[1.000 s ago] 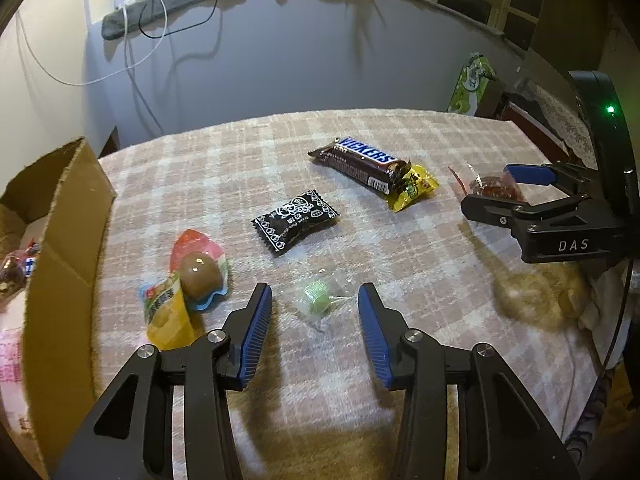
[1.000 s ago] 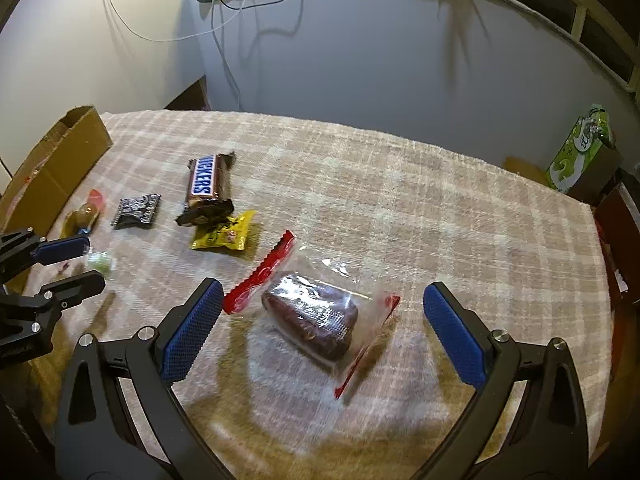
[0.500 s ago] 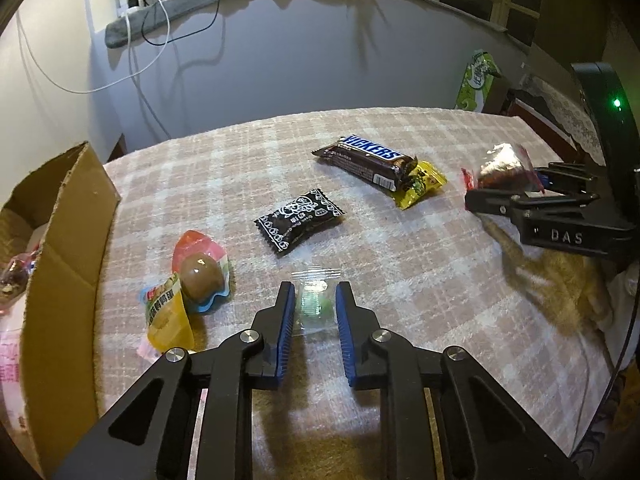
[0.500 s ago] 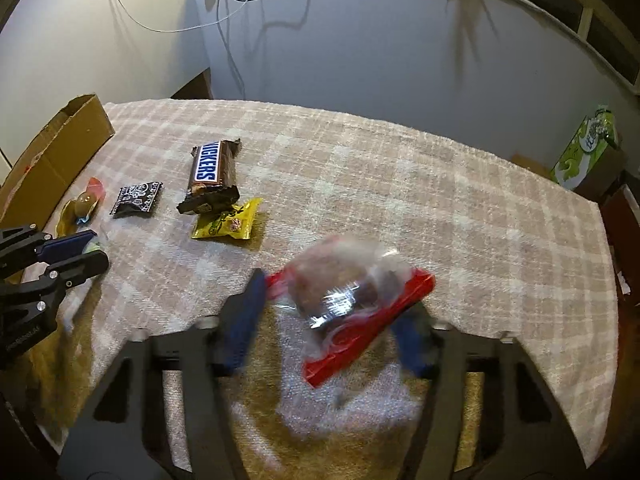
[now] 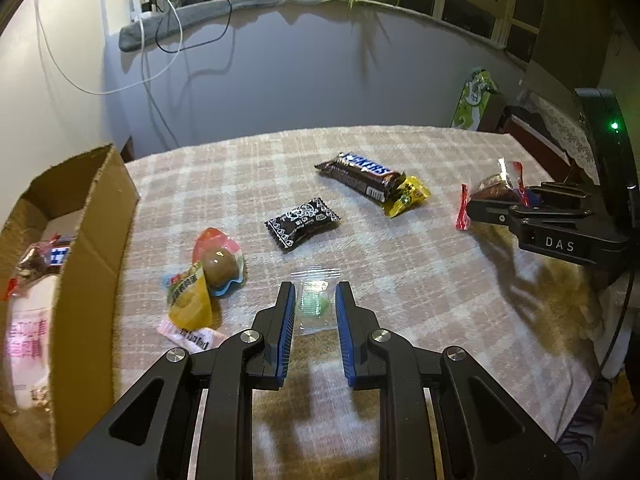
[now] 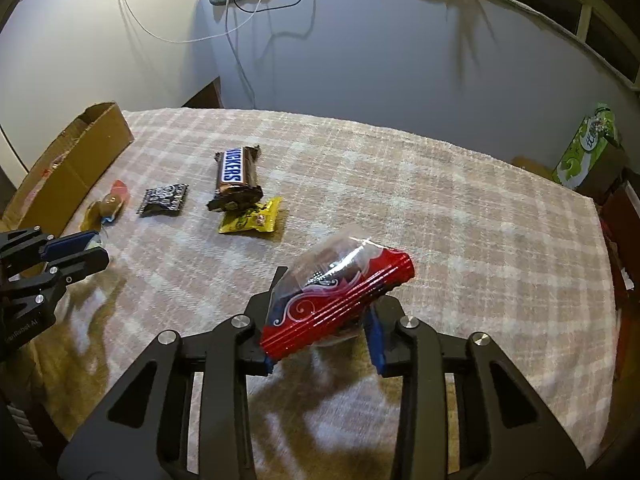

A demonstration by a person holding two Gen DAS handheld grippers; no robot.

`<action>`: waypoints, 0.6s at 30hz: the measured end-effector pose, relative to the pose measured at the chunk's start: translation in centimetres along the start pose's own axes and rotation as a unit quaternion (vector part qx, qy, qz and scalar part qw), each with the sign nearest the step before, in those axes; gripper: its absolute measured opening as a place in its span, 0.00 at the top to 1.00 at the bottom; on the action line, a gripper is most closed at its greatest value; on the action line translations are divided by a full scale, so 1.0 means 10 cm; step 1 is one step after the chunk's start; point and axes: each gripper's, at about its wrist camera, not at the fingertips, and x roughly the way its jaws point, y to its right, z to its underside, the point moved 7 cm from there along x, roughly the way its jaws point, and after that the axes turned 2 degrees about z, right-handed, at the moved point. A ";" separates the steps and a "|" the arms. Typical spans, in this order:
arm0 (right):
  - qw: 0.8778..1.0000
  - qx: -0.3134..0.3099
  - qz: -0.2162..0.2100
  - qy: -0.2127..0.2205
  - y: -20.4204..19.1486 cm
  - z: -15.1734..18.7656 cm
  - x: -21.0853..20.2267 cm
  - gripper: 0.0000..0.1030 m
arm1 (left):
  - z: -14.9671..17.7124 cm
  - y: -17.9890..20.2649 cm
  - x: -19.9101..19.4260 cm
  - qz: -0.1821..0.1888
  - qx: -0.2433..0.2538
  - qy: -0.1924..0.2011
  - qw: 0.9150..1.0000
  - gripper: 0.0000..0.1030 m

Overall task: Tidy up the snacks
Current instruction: 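Close the left tool on the clear green candy bag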

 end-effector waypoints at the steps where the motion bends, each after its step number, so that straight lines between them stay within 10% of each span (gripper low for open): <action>1: 1.000 -0.001 -0.002 0.002 -0.01 0.00 -0.02 0.66 | 0.00 0.01 -0.02 0.000 0.001 0.002 1.000 0.82; 18: 0.998 -0.019 -0.036 0.053 -0.43 -0.20 -0.62 0.67 | -0.06 -0.22 -0.61 -0.012 -0.021 0.053 0.998 0.82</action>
